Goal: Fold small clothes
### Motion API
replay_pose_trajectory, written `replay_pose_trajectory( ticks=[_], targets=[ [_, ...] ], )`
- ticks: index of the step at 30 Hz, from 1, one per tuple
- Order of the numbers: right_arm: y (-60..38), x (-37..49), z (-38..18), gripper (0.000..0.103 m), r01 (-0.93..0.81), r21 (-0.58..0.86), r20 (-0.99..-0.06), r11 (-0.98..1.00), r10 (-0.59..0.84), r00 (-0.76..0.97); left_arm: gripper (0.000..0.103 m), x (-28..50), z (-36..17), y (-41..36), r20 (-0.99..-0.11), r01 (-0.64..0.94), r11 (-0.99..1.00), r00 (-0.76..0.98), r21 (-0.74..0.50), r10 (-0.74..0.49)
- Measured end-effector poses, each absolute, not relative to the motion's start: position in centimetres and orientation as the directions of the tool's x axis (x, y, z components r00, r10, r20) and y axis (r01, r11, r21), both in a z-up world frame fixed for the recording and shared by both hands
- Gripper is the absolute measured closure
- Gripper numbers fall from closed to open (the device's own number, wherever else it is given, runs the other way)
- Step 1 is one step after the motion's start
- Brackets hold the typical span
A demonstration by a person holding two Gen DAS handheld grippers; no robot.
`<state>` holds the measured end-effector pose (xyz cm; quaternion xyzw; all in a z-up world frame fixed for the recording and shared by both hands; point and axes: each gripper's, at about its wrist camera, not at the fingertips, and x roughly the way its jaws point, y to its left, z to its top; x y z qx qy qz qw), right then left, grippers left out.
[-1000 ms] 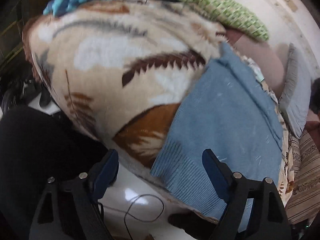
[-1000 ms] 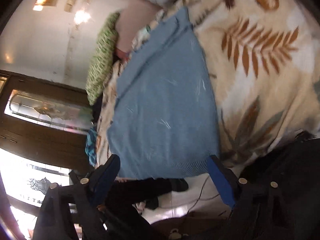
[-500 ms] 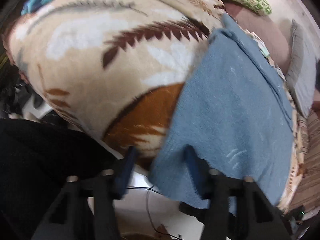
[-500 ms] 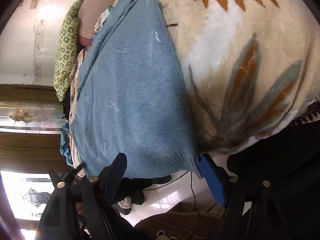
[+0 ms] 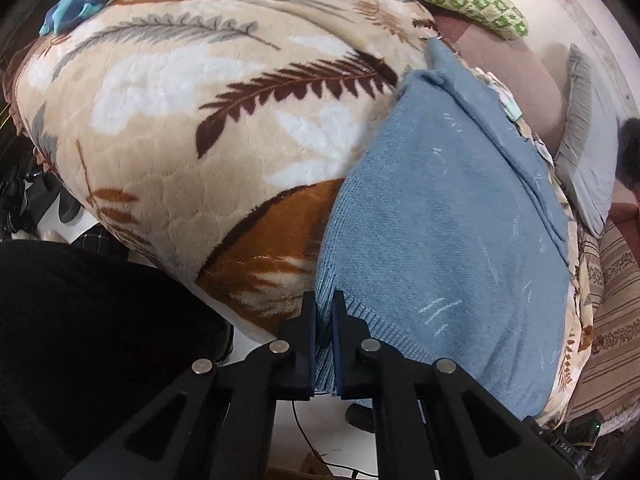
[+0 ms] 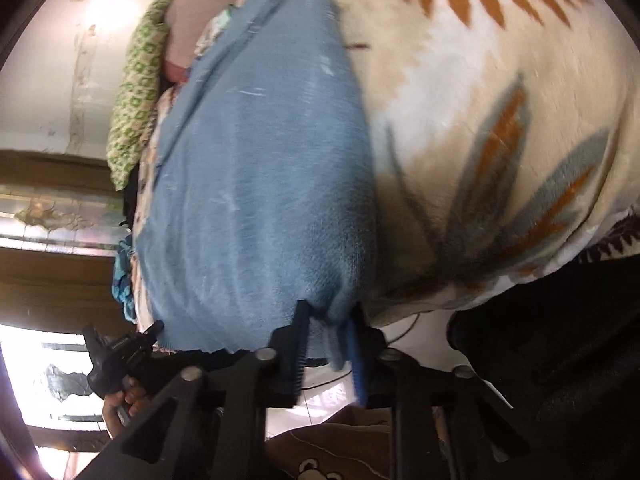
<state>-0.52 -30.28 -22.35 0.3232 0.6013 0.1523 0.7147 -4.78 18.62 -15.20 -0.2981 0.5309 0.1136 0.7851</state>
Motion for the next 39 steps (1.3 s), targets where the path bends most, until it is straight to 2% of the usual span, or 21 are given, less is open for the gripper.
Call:
replay_pose_trajectory(
  ticks=[3, 7, 19, 21, 22, 23, 25, 26, 27, 32, 37, 38, 39],
  targets=[
    [-30.4, -0.9, -20.6, 0.093, 0.136, 0.678, -0.728, 0.722, 0.634, 0.262, 0.097, -5.2, -14.7, 18.9, -0.889, -0.487, 0.789, 0.429, -0.375, -0.158],
    [-31.4, -1.3, -19.3, 0.094, 0.122, 0.727, -0.676, 0.676, 0.673, 0.3, 0.097, -5.7, -13.6, 19.4, -0.868, -0.471, 0.779, 0.463, -0.413, -0.18],
    [-35.5, -0.8, -13.3, 0.094, 0.043, 0.873, -0.439, 0.486, 0.743, 0.505, 0.098, -4.7, -7.9, 18.4, -0.797, -0.375, 0.793, 0.564, -0.481, -0.216],
    [-35.9, -0.5, -12.6, 0.094, 0.048, 0.862, -0.455, 0.505, 0.727, 0.514, 0.098, -4.5, -7.7, 18.3, -0.797, -0.368, 0.8, 0.567, -0.474, -0.211],
    [-36.0, -0.5, -12.4, 0.094, 0.068, 0.832, -0.503, 0.55, 0.698, 0.509, 0.098, -4.3, -7.8, 18.1, -0.798, -0.364, 0.804, 0.564, -0.47, -0.212],
    [-35.8, -0.5, -12.5, 0.09, 0.071, 0.806, -0.54, 0.588, 0.681, 0.494, 0.098, -4.1, -8.0, 18.0, -0.802, -0.361, 0.807, 0.558, -0.467, -0.214],
    [-34.8, -0.5, -13.8, 0.065, 0.082, 0.749, -0.63, 0.657, 0.668, 0.397, 0.098, -3.7, -8.5, 17.9, -0.807, -0.364, 0.804, 0.546, -0.471, -0.225],
    [-34.1, -0.5, -14.7, 0.022, 0.098, 0.722, -0.672, 0.684, 0.661, 0.335, 0.098, -3.6, -8.5, 17.9, -0.806, -0.362, 0.804, 0.546, -0.472, -0.228],
    [-33.4, -0.7, -15.8, 0.013, 0.118, 0.696, -0.708, 0.709, 0.65, 0.277, 0.098, -3.6, -8.5, 17.9, -0.804, -0.36, 0.804, 0.548, -0.474, -0.229],
    [-31.6, -0.5, -20.4, 0.013, 0.232, 0.689, -0.724, 0.687, 0.667, 0.173, 0.098, -2.6, -6.7, 17.7, -0.779, -0.331, 0.806, 0.581, -0.491, -0.236],
    [-30.0, 0.1, -24.2, 0.016, 0.264, 0.651, -0.753, 0.712, 0.651, 0.101, 0.098, -2.0, -5.0, 17.7, -0.756, -0.303, 0.812, 0.61, -0.499, -0.236],
    [-30.0, 0.1, -24.8, 0.026, 0.277, 0.645, -0.757, 0.712, 0.645, 0.104, 0.098, -1.9, -4.8, 17.6, -0.754, -0.299, 0.814, 0.613, -0.498, -0.236],
    [-30.1, 0.0, -25.3, 0.052, 0.287, 0.659, -0.744, 0.696, 0.658, 0.113, 0.098, -1.8, -4.8, 17.6, -0.754, -0.3, 0.813, 0.613, -0.499, -0.237]
  ],
)
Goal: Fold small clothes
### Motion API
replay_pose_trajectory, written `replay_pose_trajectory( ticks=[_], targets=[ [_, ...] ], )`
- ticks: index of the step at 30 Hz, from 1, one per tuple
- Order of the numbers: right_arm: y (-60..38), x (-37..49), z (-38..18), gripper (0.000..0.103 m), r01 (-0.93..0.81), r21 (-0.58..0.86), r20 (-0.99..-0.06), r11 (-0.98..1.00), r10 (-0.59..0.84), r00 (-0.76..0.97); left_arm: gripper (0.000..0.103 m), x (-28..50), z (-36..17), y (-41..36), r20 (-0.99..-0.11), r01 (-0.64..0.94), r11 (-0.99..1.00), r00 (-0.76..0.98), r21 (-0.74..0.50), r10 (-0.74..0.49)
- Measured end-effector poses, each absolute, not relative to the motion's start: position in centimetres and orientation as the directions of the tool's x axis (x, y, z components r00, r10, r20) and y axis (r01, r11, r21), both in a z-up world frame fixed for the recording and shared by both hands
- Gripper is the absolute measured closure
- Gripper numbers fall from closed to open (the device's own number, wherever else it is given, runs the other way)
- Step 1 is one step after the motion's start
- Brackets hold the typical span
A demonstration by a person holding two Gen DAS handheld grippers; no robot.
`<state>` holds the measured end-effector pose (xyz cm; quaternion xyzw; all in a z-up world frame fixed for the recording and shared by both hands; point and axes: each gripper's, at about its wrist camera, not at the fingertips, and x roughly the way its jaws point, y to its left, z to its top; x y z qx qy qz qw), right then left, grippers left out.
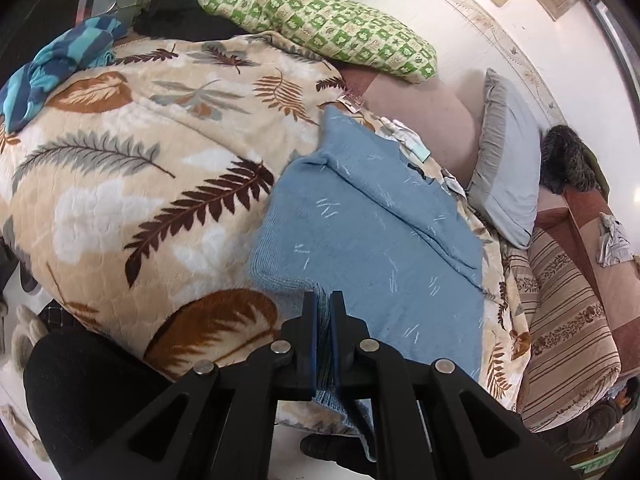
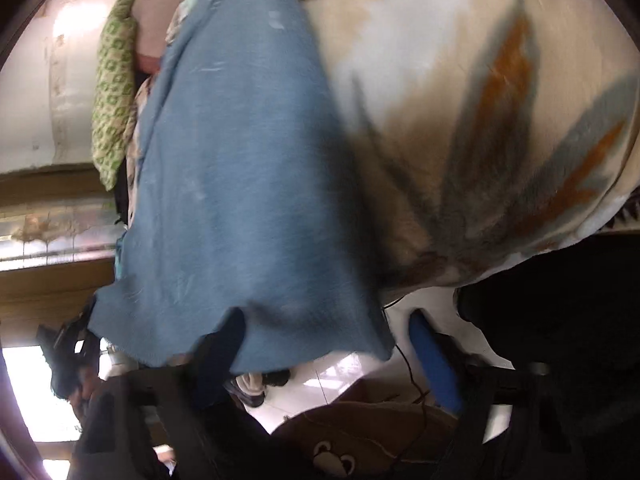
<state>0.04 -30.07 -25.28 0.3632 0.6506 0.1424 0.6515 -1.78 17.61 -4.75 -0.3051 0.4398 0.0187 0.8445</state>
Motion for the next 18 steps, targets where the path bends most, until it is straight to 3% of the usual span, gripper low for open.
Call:
replay_pose_trajectory(
  ticks=[1, 2, 3, 4, 12, 18],
  targets=[
    [-30.0, 0.0, -25.4, 0.067, 0.285, 0.673, -0.731, 0.682, 0.672, 0.119, 0.098, -1.7, -4.7, 17.6, -0.754, -0.3, 0.813, 0.612, -0.5, -0.238],
    [-29.7, -0.1, -25.0, 0.074, 0.267, 0.678, -0.729, 0.685, 0.673, 0.124, 0.098, -1.7, -4.7, 17.6, -0.755, -0.299, 0.814, 0.611, -0.498, -0.237],
    [-29.4, -0.2, -24.3, 0.089, 0.231, 0.678, -0.733, 0.698, 0.668, 0.129, 0.098, -1.6, -4.7, 17.7, -0.756, -0.299, 0.817, 0.612, -0.493, -0.233],
    [-29.1, -0.3, -23.8, 0.091, 0.212, 0.691, -0.721, 0.691, 0.679, 0.136, 0.098, -1.6, -4.7, 17.8, -0.757, -0.3, 0.819, 0.612, -0.489, -0.228],
    [-32.0, 0.0, -16.9, 0.092, 0.119, 0.856, -0.513, 0.504, 0.795, 0.322, 0.098, -0.4, -4.1, 19.4, -0.754, -0.316, 0.821, 0.627, -0.475, -0.195],
    [-32.5, 6.2, -10.1, 0.092, -0.018, 0.917, -0.355, 0.399, 0.836, 0.418, 0.098, 4.5, -1.3, 20.0, -0.736, -0.295, 0.849, 0.66, -0.438, -0.151]
  ],
)
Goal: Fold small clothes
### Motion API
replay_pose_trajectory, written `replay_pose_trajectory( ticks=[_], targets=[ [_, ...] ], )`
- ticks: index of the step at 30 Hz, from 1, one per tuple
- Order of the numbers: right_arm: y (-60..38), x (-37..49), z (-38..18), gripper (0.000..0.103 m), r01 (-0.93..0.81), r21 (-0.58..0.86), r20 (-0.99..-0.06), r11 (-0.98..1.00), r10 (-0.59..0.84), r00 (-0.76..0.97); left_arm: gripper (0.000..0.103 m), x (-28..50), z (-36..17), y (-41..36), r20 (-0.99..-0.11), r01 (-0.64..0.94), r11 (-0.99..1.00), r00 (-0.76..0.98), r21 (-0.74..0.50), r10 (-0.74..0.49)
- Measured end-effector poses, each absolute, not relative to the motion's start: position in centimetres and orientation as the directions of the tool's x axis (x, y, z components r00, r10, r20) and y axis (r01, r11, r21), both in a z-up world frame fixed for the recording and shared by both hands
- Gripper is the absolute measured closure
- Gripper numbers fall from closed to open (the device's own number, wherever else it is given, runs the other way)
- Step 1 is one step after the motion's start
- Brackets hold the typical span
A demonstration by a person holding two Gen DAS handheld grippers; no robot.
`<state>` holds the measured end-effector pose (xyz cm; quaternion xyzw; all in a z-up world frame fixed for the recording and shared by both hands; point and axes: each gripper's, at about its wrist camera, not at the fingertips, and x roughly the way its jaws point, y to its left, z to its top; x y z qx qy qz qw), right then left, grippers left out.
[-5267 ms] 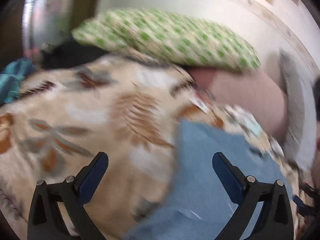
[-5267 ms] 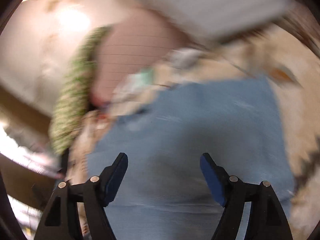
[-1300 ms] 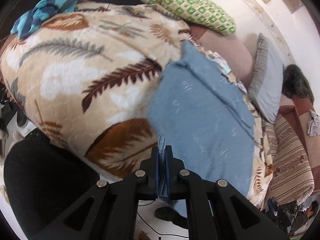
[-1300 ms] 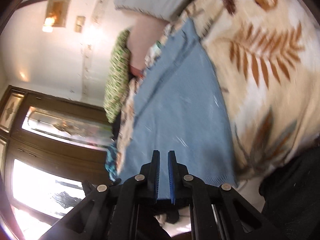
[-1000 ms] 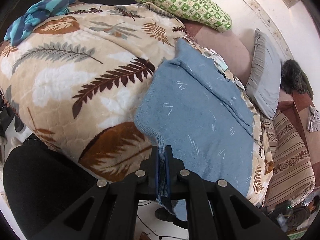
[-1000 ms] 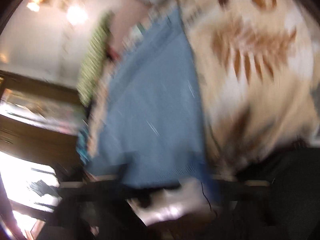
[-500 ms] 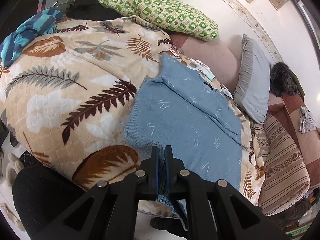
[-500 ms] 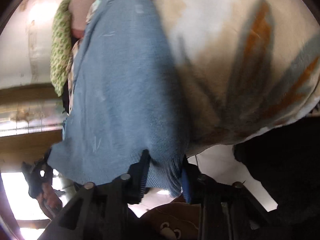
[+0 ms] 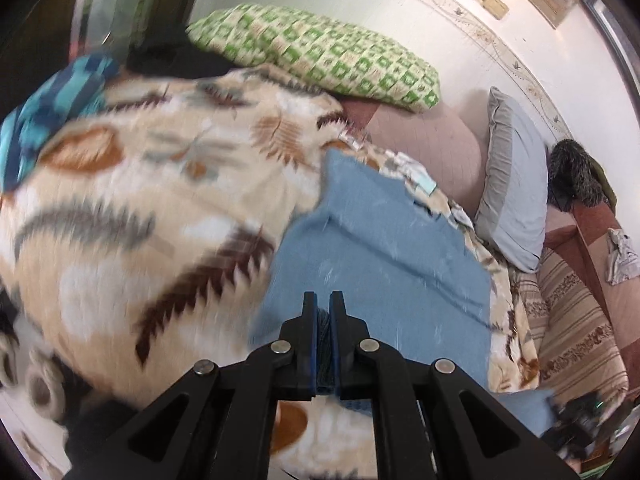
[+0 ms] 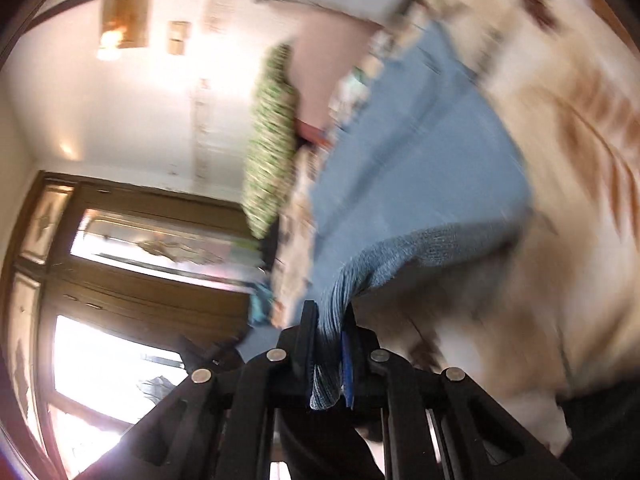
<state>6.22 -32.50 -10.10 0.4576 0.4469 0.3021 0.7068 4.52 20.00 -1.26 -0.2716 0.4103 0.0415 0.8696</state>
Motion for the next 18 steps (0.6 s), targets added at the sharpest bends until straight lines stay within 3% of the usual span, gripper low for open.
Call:
replay_pose_trajectory(
  ticks=[6, 10, 13, 15, 18],
  targets=[
    [-32.1, 18.9, -6.5, 0.092, -0.084, 0.904, -0.328, 0.42, 0.805, 0.494, 0.103, 14.8, 3.0, 19.5, -0.679, -0.252, 0.888, 0.729, -0.384, -0.087],
    [-30.5, 28.1, -7.3, 0.092, -0.07, 0.879, -0.374, 0.471, 0.774, 0.511, 0.103, 23.7, 2.8, 18.8, -0.67, -0.251, 0.909, 0.741, -0.332, -0.04],
    [-30.3, 33.5, -9.5, 0.092, -0.027, 0.869, -0.412, 0.495, 0.751, 0.516, 0.103, 25.8, 1.0, 19.6, -0.666, -0.246, 0.881, 0.74, -0.403, -0.098],
    [-30.7, 34.6, -11.1, 0.092, -0.008, 0.867, -0.419, 0.497, 0.739, 0.528, 0.103, 25.1, -1.0, 19.1, -0.693, -0.233, 0.904, 0.715, -0.358, -0.09],
    [-31.7, 33.9, -13.0, 0.092, 0.008, 0.853, -0.444, 0.522, 0.718, 0.537, 0.101, 22.4, -6.4, 17.0, -0.826, -0.164, 0.95, 0.546, -0.266, -0.137]
  ],
)
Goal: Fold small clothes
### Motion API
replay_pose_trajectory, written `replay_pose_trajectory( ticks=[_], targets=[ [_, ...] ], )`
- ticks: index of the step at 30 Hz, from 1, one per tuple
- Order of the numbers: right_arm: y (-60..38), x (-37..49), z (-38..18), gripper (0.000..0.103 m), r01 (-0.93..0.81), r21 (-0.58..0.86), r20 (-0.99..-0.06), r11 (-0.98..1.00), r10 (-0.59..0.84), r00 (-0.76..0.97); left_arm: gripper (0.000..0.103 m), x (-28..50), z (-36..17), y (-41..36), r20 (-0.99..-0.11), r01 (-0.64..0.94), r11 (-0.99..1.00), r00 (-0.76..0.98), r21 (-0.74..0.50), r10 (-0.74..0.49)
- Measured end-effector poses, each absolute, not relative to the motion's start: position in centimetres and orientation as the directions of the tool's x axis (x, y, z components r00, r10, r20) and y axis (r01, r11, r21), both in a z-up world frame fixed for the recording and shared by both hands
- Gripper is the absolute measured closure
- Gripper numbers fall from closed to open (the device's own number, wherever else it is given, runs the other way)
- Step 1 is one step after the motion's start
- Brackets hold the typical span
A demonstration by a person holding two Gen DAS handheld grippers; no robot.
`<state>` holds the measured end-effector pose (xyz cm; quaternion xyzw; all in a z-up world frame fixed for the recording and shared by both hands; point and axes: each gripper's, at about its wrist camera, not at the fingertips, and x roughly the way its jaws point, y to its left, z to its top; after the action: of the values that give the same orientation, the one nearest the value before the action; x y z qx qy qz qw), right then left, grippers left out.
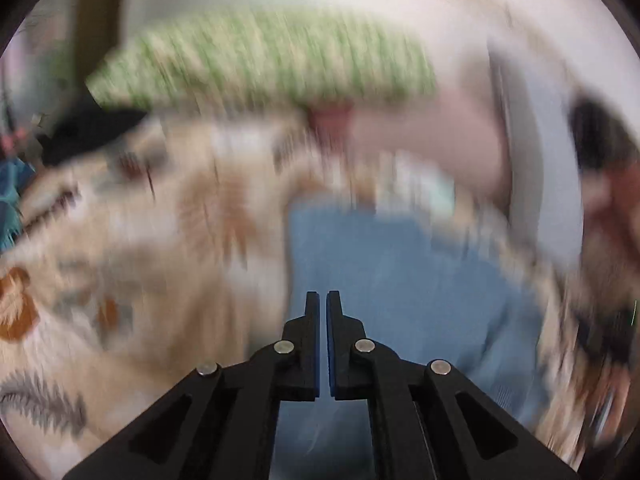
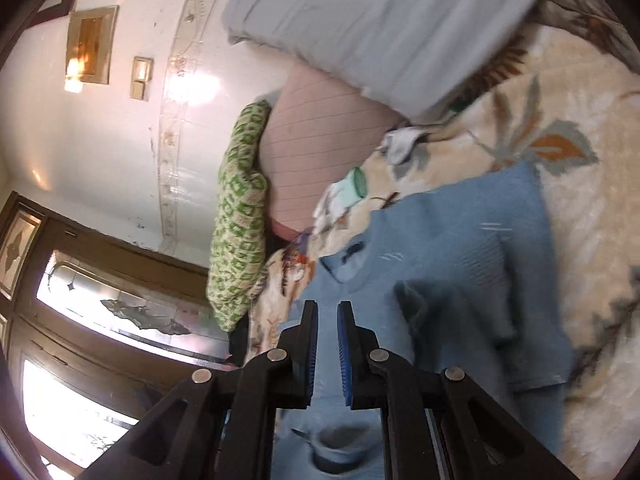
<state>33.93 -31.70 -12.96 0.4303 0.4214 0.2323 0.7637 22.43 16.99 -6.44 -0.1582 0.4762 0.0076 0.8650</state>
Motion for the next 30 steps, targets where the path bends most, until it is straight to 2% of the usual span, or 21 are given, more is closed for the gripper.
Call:
replay_pose_trajectory(
  ticks=[2, 4, 5, 6, 7, 8, 9, 10, 13, 17, 18, 19, 20, 21, 22, 24, 27, 30],
  targets=[
    [-32.4, 32.9, -13.9, 0.092, 0.024, 0.842, -0.469, 0.539, 0.708, 0.528, 0.101, 20.1, -9.8, 15.8, -0.887, -0.149, 0.95, 0.421, -0.274, -0.19],
    [-32.3, 31.9, -14.2, 0.092, 0.008, 0.833, -0.478, 0.553, 0.712, 0.515, 0.101, 18.5, -10.4, 14.8, -0.898, -0.14, 0.955, 0.398, -0.262, -0.188],
    [-32.1, 31.2, -14.1, 0.089, 0.004, 0.814, -0.503, 0.581, 0.7, 0.508, 0.1, 18.0, -9.7, 14.2, -0.89, -0.108, 0.962, 0.418, -0.25, -0.185],
    [-32.0, 30.6, -14.1, 0.088, 0.007, 0.803, -0.52, 0.596, 0.694, 0.499, 0.091, 17.8, -9.0, 13.6, -0.884, -0.079, 0.97, 0.434, -0.23, -0.175],
    [-31.9, 29.9, -14.0, 0.084, 0.004, 0.794, -0.533, 0.608, 0.692, 0.487, 0.067, 17.9, -8.3, 13.0, -0.88, -0.046, 0.978, 0.447, -0.205, -0.164],
    [-31.9, 29.4, -13.9, 0.065, -0.001, 0.777, -0.552, 0.63, 0.682, 0.479, 0.049, 18.2, -7.4, 12.1, -0.879, 0.005, 0.985, 0.45, -0.175, -0.158],
    [-31.8, 29.2, -13.8, 0.031, 0.0, 0.739, -0.593, 0.673, 0.651, 0.474, 0.021, 18.5, -6.8, 11.5, -0.879, 0.036, 0.986, 0.449, -0.16, -0.159],
    [-31.7, 28.9, -13.6, 0.023, 0.0, 0.688, -0.638, 0.725, 0.605, 0.477, 0.016, 18.9, -6.5, 10.9, -0.876, 0.077, 0.986, 0.452, -0.147, -0.166],
    [-31.6, 29.1, -13.1, 0.022, -0.043, 0.617, -0.677, 0.786, 0.558, 0.481, 0.016, 20.3, -7.9, 8.7, -0.923, 0.154, 0.985, 0.362, -0.076, -0.128],
    [-31.5, 30.2, -13.4, 0.022, -0.019, 0.683, -0.637, 0.73, 0.609, 0.473, 0.016, 20.8, -10.8, 7.8, -0.945, 0.185, 0.982, 0.31, -0.047, -0.104],
    [-31.4, 30.2, -13.4, 0.022, -0.017, 0.687, -0.634, 0.726, 0.611, 0.474, 0.023, 20.7, -11.0, 7.8, -0.942, 0.191, 0.98, 0.316, -0.051, -0.11],
    [-31.3, 30.1, -13.5, 0.022, -0.02, 0.688, -0.633, 0.725, 0.614, 0.473, 0.039, 20.5, -11.1, 7.9, -0.937, 0.202, 0.977, 0.325, -0.062, -0.127],
    [-31.2, 30.0, -13.6, 0.022, -0.025, 0.688, -0.631, 0.726, 0.615, 0.473, 0.049, 20.4, -11.3, 7.9, -0.937, 0.218, 0.974, 0.322, -0.065, -0.135],
    [-31.2, 29.8, -13.8, 0.022, -0.025, 0.685, -0.636, 0.728, 0.615, 0.466, 0.07, 20.4, -11.5, 8.0, -0.939, 0.234, 0.97, 0.313, -0.068, -0.142],
    [-31.1, 29.7, -14.1, 0.022, -0.024, 0.68, -0.645, 0.733, 0.612, 0.458, 0.077, 20.4, -11.7, 7.9, -0.943, 0.251, 0.966, 0.3, -0.07, -0.146],
    [-31.4, 29.5, -14.5, 0.022, -0.02, 0.664, -0.663, 0.747, 0.601, 0.447, 0.08, 20.4, -11.9, 7.6, -0.945, 0.274, 0.959, 0.29, -0.066, -0.148],
    [-31.6, 29.8, -14.5, 0.022, -0.029, 0.653, -0.671, 0.757, 0.596, 0.442, 0.096, 20.4, -11.7, 7.4, -0.941, 0.305, 0.95, 0.294, -0.075, -0.168],
    [-31.2, 30.9, -14.4, 0.022, -0.034, 0.642, -0.685, 0.766, 0.592, 0.424, 0.097, 20.2, -11.0, 7.2, -0.924, 0.322, 0.945, 0.345, -0.047, -0.164]
  ],
)
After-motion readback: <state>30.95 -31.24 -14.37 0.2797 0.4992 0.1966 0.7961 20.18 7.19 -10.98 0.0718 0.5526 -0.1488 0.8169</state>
